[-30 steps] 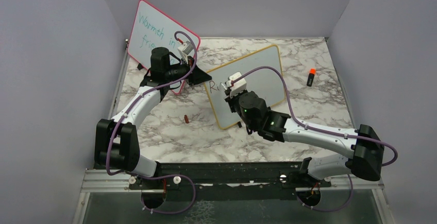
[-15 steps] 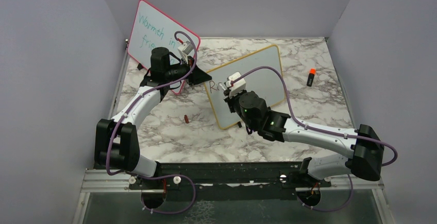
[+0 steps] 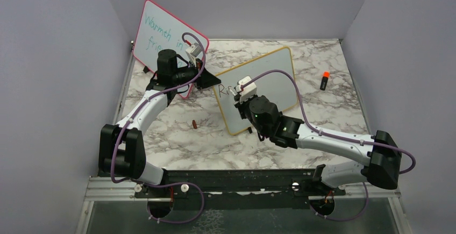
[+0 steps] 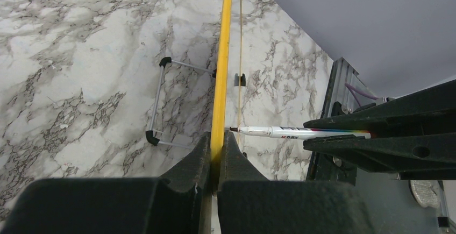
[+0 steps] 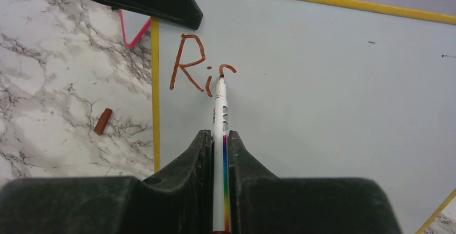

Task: Write a sentence on the whiteboard

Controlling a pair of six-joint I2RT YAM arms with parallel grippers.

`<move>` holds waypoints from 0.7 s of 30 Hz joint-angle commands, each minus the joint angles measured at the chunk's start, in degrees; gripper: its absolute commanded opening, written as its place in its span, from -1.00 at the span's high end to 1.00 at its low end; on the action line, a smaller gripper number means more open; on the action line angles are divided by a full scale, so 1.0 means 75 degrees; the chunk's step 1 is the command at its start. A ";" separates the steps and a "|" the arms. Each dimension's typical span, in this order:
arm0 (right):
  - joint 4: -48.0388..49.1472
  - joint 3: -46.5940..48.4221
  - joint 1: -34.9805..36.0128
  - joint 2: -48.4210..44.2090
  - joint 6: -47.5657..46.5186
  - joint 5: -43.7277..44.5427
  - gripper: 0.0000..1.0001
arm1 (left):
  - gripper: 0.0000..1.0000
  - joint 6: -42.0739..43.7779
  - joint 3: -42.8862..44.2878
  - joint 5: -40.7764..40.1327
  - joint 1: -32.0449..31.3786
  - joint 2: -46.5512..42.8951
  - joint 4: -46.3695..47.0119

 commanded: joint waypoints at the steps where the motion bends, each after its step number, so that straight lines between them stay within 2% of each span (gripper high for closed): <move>1: -0.0354 -0.0187 -0.0046 -0.0151 0.0094 0.0147 0.99 | 1.00 0.0227 -0.0127 0.0061 -0.0107 0.0131 -0.0365; 9: -0.0350 -0.0256 -0.0046 -0.0211 0.0106 0.0453 0.99 | 1.00 0.0227 -0.0127 0.0055 -0.0107 0.0134 -0.0358; 21: -0.0660 -0.0315 -0.0046 -0.0292 0.0421 0.0115 0.99 | 1.00 0.0227 -0.0127 0.0059 -0.0107 0.0143 -0.0362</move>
